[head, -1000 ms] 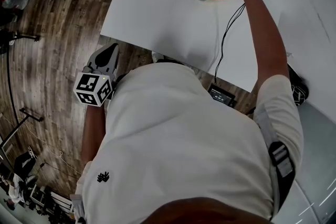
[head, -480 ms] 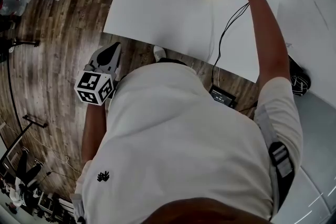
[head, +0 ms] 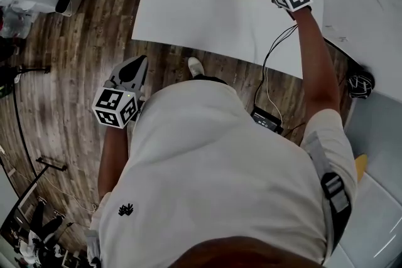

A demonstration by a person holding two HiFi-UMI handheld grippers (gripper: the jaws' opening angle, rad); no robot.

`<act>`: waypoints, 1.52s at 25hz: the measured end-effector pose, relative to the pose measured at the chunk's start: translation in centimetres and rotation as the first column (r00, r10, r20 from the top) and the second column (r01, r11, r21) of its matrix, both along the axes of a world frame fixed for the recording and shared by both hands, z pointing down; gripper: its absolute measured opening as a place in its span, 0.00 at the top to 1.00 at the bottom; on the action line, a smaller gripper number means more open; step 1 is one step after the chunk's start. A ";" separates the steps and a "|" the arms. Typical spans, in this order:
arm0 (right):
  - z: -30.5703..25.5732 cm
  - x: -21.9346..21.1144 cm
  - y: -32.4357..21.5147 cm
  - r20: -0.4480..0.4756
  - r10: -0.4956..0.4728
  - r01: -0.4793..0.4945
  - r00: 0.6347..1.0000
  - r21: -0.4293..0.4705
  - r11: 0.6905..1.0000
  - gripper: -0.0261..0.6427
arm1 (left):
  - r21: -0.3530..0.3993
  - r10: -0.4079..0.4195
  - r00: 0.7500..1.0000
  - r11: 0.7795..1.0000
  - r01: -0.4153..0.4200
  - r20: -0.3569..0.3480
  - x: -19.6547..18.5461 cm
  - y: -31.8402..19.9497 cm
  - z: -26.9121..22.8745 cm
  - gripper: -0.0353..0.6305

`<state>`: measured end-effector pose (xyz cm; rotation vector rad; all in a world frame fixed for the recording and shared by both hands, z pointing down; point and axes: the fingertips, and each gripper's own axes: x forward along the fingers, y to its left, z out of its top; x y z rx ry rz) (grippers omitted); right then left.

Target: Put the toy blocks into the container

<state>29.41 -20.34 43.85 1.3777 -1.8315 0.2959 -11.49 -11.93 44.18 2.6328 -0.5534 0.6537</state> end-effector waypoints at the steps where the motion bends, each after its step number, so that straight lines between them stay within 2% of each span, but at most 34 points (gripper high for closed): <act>1: -0.2 -0.8 1.2 0.013 0.017 -0.017 1.000 0.018 1.000 0.68 | 0.003 0.012 1.000 1.000 -0.012 -0.002 -0.4 0.1 -0.1 0.94; 8: -0.1 -8.2 11.5 0.178 0.141 -0.167 0.974 0.141 0.976 0.93 | 0.040 0.097 0.995 0.995 -0.096 -0.024 -2.0 1.8 -0.9 0.94; 11: 1.7 -12.9 16.3 0.279 0.177 -0.219 0.944 0.126 0.968 0.95 | 0.041 0.128 0.991 0.991 -0.126 -0.032 -2.7 3.3 -0.9 0.94; 15: 3.9 -19.3 21.0 0.430 0.217 -0.287 0.876 0.103 0.952 0.95 | 0.043 0.159 0.986 0.987 -0.157 -0.042 -3.4 4.8 -0.6 0.94; 18: 4.8 -24.3 23.4 0.496 0.196 -0.274 0.846 0.088 0.958 0.95 | 0.041 0.175 0.983 0.984 -0.173 -0.058 -4.0 5.9 -0.8 0.94; 22: 4.9 -30.3 26.7 0.515 0.127 -0.190 0.848 0.070 0.979 0.95 | 0.027 0.213 0.974 0.977 -0.212 -0.071 -4.6 8.6 -1.2 0.94; 25: 4.0 -32.4 28.2 0.522 0.103 -0.179 0.846 0.096 0.979 0.95 | 0.028 0.237 0.968 0.972 -0.235 -0.081 -4.7 10.1 -1.6 0.94; 38: 1.3 -34.3 30.1 0.480 0.031 -0.129 0.876 0.172 0.977 0.95 | 0.070 0.288 0.951 0.957 -0.282 -0.112 -5.2 13.4 -3.3 0.94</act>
